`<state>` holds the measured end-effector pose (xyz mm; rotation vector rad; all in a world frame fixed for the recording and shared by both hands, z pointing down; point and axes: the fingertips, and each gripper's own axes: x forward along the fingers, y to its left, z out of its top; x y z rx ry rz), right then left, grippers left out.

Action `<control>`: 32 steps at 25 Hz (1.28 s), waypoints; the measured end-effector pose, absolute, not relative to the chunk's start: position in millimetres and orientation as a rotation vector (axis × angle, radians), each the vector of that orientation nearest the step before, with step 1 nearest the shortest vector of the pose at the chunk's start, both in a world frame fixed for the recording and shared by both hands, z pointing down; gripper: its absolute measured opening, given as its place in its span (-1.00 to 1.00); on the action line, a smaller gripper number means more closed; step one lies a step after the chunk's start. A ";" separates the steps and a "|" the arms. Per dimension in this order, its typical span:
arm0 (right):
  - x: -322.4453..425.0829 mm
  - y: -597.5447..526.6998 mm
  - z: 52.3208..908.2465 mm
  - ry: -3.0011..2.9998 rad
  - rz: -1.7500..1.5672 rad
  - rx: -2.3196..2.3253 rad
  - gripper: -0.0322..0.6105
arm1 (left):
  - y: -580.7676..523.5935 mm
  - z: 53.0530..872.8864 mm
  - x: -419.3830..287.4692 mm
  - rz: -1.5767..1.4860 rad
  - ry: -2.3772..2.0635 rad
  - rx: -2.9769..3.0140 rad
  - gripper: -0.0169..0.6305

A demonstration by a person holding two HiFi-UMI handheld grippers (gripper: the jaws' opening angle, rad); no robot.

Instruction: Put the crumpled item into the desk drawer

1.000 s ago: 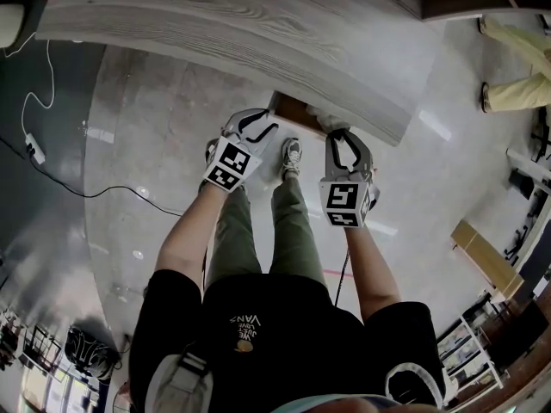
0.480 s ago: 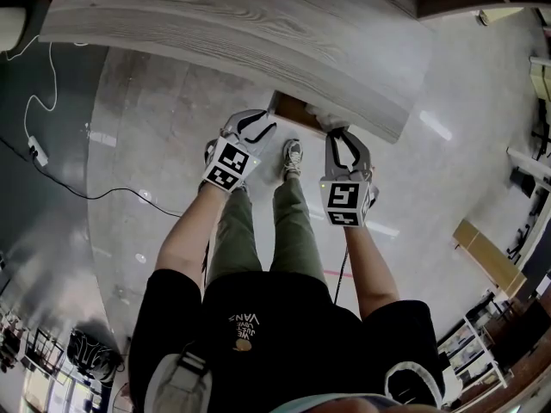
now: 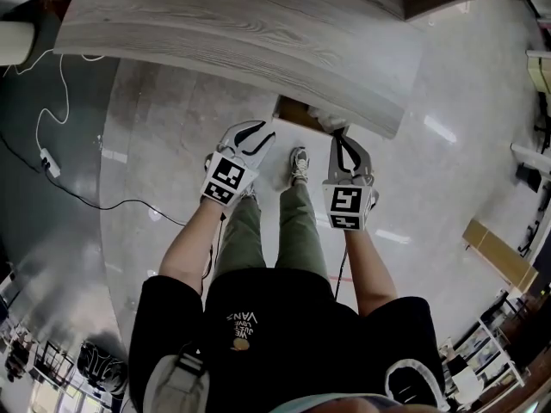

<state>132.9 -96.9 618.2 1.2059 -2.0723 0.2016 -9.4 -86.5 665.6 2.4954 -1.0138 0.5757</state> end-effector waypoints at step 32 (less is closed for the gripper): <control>114.4 -32.9 457.0 -2.192 0.096 1.536 -0.89 | -38.3 452.3 -43.1 0.262 -1.187 2.669 -0.79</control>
